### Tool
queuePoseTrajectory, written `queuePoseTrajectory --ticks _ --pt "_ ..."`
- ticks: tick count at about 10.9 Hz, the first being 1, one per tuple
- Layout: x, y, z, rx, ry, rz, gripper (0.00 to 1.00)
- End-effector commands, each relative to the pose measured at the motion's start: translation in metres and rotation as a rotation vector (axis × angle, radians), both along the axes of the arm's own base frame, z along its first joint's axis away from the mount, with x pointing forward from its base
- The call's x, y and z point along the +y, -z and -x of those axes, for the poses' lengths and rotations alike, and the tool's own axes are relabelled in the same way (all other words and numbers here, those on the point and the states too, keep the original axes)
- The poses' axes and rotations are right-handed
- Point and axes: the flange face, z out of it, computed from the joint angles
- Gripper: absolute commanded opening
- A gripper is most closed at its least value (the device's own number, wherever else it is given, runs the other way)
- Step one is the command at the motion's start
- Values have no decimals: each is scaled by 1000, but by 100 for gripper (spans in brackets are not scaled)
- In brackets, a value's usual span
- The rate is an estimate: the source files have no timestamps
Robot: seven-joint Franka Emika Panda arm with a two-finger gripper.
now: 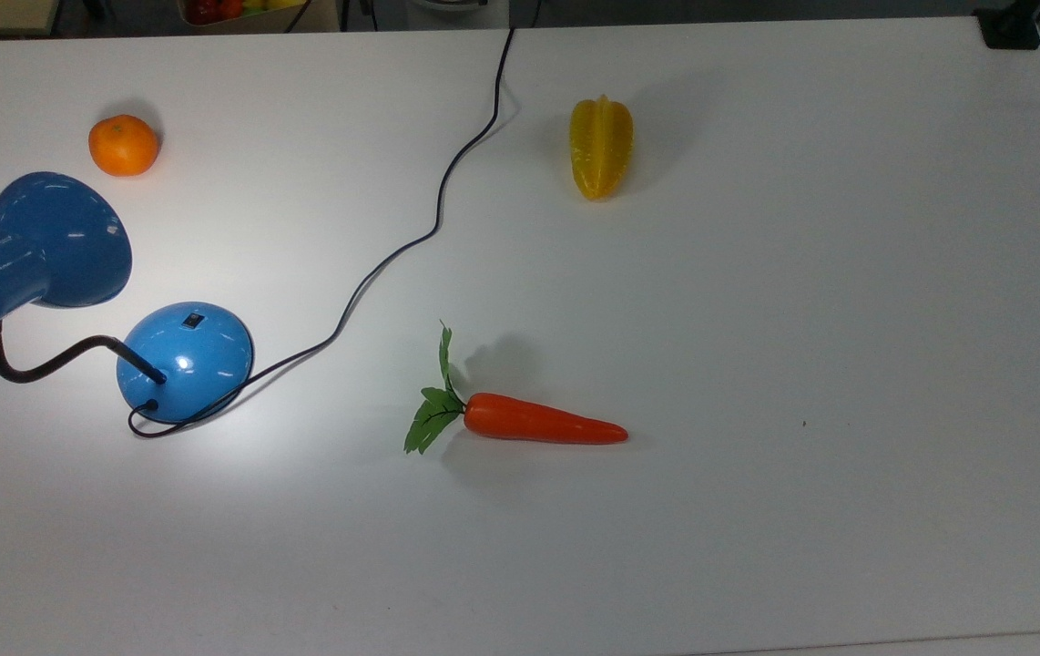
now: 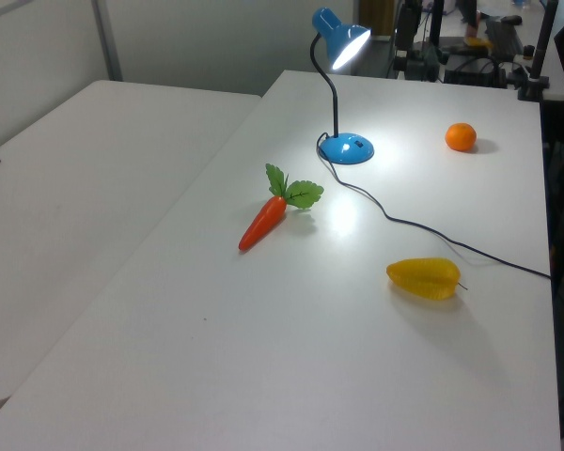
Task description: Turn off lamp
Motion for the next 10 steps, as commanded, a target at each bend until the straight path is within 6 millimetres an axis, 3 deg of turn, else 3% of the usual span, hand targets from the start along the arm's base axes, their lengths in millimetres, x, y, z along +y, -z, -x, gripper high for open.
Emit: queuePoseTrajectory --ticks 1,4,5,8,10 --pt "1 0 1 1 -24 -17 96" --pt "2 0 0 -10 -27 -19 53" --pt "2 -1 0 -13 -25 -20 46" --pt "3 -3 -2 -31 -22 -35 0" --pt "2 -2 -4 -47 -21 -36 0"
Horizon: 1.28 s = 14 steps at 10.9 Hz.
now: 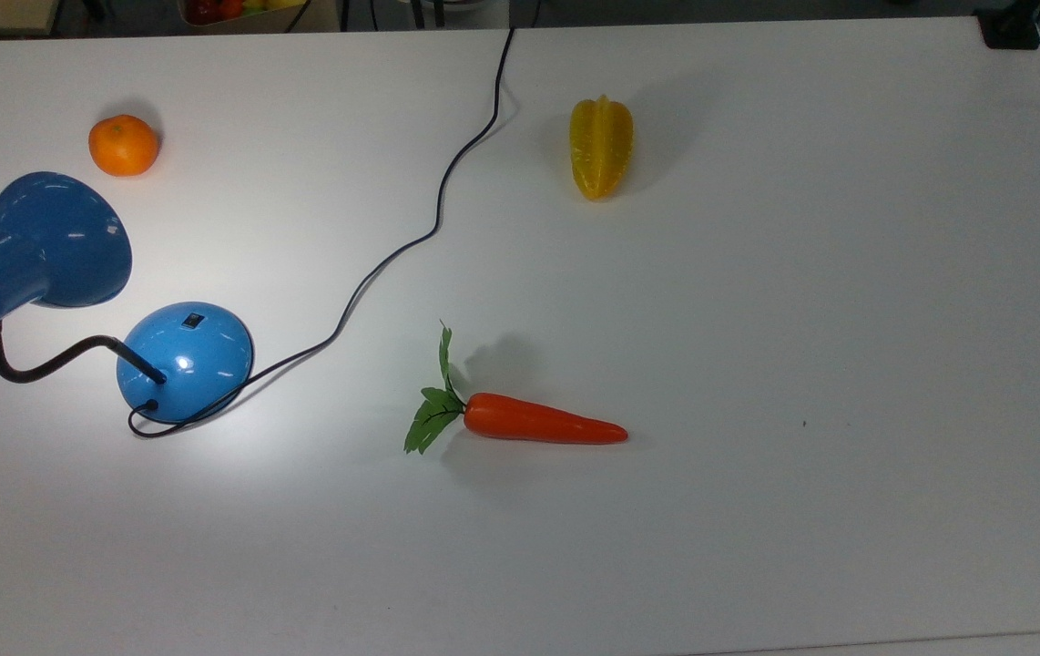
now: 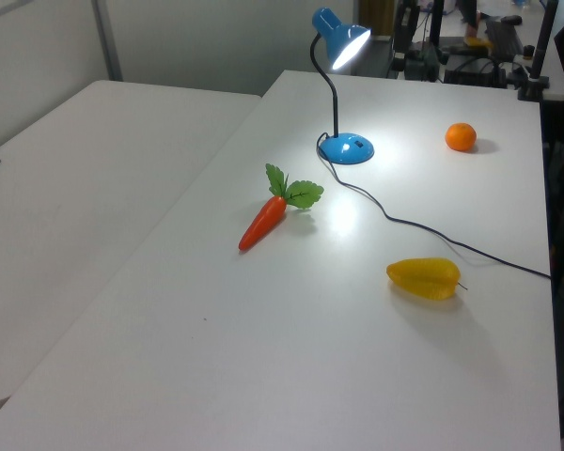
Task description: Turn off lamp
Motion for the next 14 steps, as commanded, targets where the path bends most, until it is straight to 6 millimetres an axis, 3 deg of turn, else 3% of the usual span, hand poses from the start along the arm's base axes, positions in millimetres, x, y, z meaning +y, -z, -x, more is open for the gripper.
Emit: queuePoseTrajectory --ticks 1,3,5,8,10,12,14 --pt "1 -2 -2 -35 -22 -20 0" --pt "-1 -2 -2 -38 -29 -10 0" --pt "-16 0 -4 -37 -55 -2 0" --pt "-71 5 -9 -32 44 -36 0" --pt "-97 8 -14 -86 56 -26 0" --pt "-120 26 -24 -151 99 -7 0" --pt "-137 63 -44 -177 134 15 0"
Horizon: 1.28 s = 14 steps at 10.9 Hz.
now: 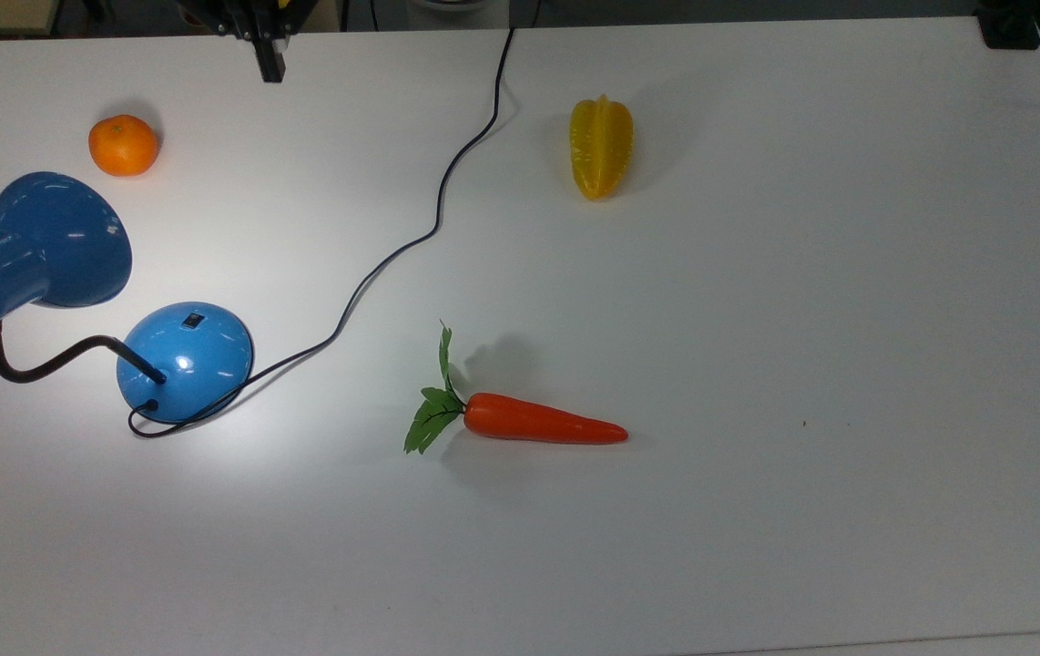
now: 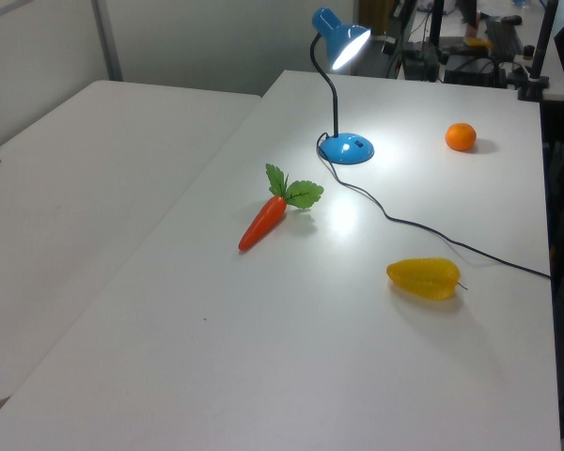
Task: Turn off lamp
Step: 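Move the gripper toward the blue lamp base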
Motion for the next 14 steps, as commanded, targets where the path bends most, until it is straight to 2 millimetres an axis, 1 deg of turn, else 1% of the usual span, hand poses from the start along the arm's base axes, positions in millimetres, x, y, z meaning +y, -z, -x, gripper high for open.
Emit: queuePoseTrajectory --ticks 1,3,4,5,7,8,10,11,12,14 --pt "-23 43 -18 -42 25 19 0" --pt "-35 67 -21 -49 43 30 0" --pt "-41 85 -22 -42 49 45 0" --pt "-42 95 -24 -40 44 65 0" --pt "-50 122 -32 -20 54 80 0" --pt "-57 135 -38 -30 62 96 0" --pt "-74 159 -43 -59 79 123 0" --pt "-78 178 -49 -59 82 132 0" --pt "-84 191 -53 -66 89 140 0" --pt "-96 202 -56 -86 106 152 0"
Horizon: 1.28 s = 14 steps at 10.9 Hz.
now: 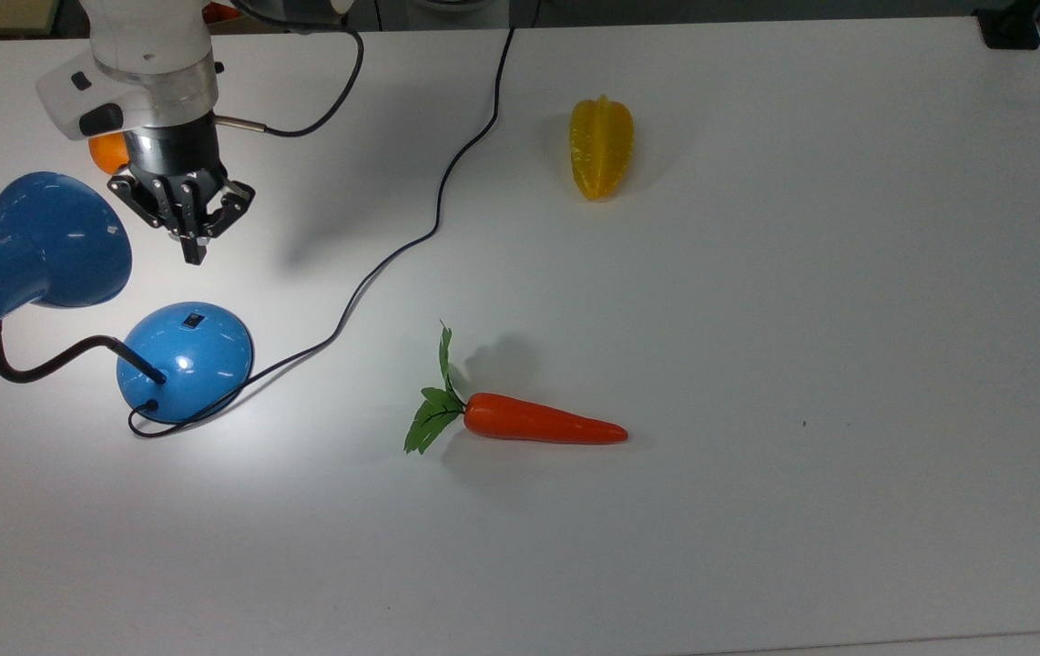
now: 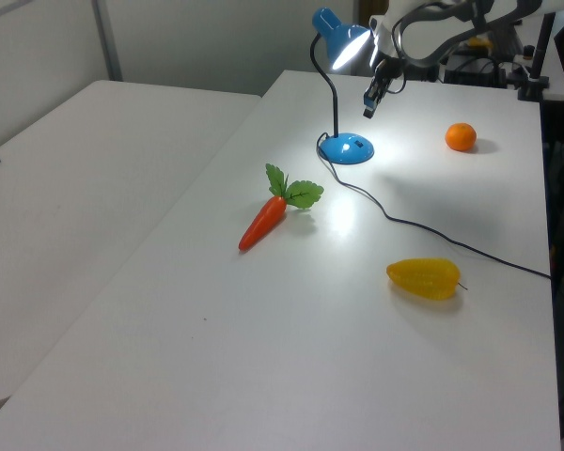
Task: Turn off lamp
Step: 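Move the gripper toward the blue lamp base, then lower the gripper and press the switch on the lamp base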
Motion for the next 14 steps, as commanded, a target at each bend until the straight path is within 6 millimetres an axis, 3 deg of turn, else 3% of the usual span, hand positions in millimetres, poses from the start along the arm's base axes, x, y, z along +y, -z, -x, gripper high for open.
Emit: queuePoseTrajectory --ticks 1,9,14 --pt "-12 20 -5 -29 -13 35 0" --pt "-24 68 -15 -57 -7 67 0" --pt "-22 84 -16 -38 -28 88 0"
